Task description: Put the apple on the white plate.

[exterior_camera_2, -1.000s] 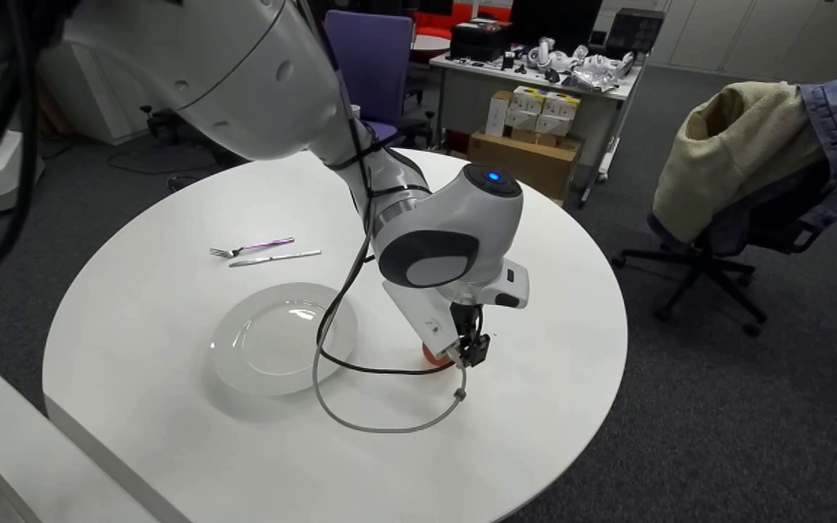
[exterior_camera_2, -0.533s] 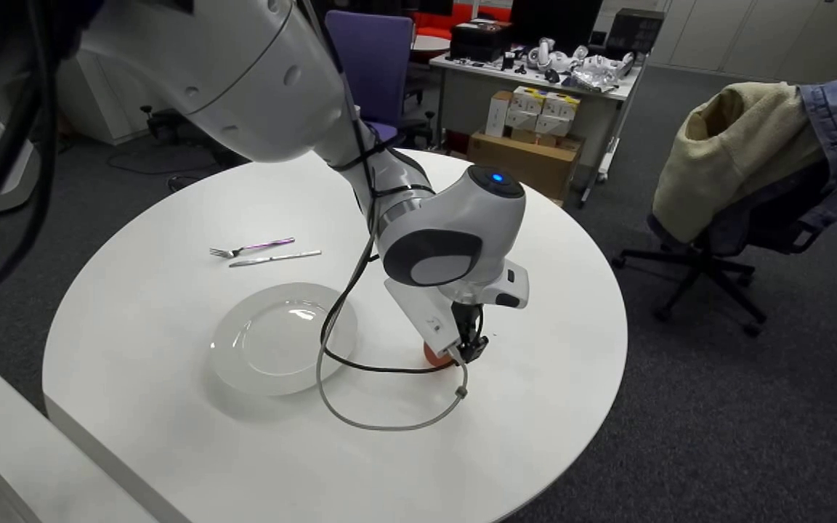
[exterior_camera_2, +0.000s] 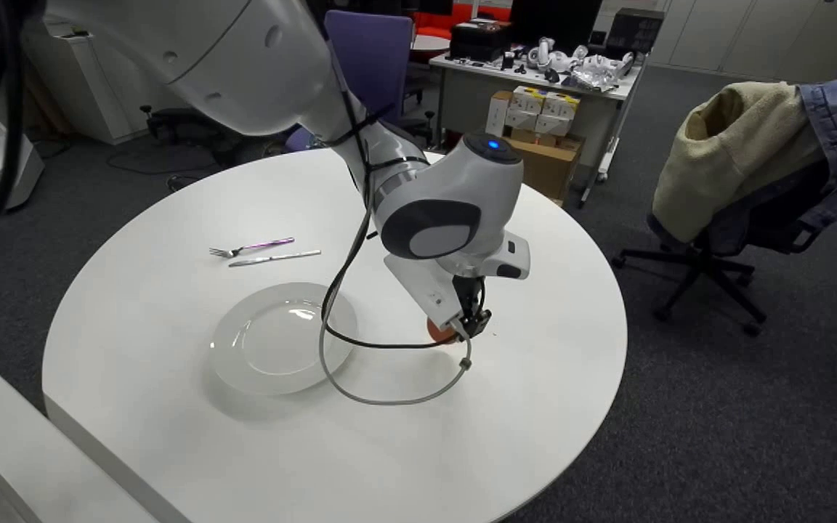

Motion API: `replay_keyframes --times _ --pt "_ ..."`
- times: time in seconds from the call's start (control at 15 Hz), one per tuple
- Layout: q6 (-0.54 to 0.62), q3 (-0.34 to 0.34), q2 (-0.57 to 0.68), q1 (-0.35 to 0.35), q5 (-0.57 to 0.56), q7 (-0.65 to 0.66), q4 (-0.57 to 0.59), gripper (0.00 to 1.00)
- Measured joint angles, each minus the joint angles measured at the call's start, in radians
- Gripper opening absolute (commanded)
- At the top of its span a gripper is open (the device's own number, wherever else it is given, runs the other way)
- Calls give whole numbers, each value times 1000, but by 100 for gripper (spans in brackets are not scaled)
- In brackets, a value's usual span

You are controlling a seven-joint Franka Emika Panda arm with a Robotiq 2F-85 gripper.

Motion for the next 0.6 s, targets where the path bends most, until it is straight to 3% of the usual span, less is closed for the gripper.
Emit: replay_keyframes --times 0.27,0.6 --pt "-16 -1 -92 45 -29 39 -43 49" --pt "-152 -1 -205 110 -33 85 -117 49"
